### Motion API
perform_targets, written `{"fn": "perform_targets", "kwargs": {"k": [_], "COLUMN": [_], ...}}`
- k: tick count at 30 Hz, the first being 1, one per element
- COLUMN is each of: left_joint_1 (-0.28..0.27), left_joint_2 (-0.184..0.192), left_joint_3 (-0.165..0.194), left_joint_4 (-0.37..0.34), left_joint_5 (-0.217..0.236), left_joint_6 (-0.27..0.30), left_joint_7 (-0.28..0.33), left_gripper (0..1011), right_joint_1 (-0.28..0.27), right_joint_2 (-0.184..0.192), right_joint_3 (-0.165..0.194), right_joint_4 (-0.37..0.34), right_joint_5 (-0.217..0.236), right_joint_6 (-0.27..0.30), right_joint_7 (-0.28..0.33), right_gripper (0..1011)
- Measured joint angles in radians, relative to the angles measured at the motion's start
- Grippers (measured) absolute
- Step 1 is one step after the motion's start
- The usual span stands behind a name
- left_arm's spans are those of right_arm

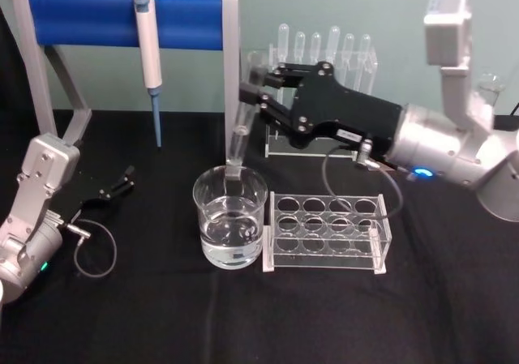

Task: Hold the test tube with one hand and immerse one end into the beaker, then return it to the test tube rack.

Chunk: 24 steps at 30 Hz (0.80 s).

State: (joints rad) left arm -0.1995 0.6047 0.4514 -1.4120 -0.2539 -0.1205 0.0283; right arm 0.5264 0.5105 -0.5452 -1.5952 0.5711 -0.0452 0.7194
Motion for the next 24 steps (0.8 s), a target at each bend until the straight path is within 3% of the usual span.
{"fn": "perform_targets", "kwargs": {"k": [6, 8, 17, 24], "left_joint_1": [0.000, 0.000, 0.000, 0.000], "left_joint_2": [0.000, 0.000, 0.000, 0.000], "left_joint_3": [0.000, 0.000, 0.000, 0.000], "left_joint_4": [0.000, 0.000, 0.000, 0.000], "left_joint_5": [0.000, 0.000, 0.000, 0.000], "left_joint_6": [0.000, 0.000, 0.000, 0.000], "left_joint_7": [0.000, 0.000, 0.000, 0.000], "left_gripper": [1000, 1000, 1000, 1000], "right_joint_1": [-0.040, -0.071, -0.183, -0.242], "right_joint_2": [0.061, 0.097, 0.186, 0.217], "right_joint_3": [0.028, 0.047, 0.108, 0.137], "right_joint_4": [-0.068, -0.101, -0.155, -0.168], "right_joint_5": [0.023, 0.033, 0.051, 0.036], "right_joint_6": [0.007, 0.005, -0.024, -0.047], "right_joint_7": [-0.009, -0.018, -0.043, -0.056], "right_gripper": [242, 242, 242, 242]}}
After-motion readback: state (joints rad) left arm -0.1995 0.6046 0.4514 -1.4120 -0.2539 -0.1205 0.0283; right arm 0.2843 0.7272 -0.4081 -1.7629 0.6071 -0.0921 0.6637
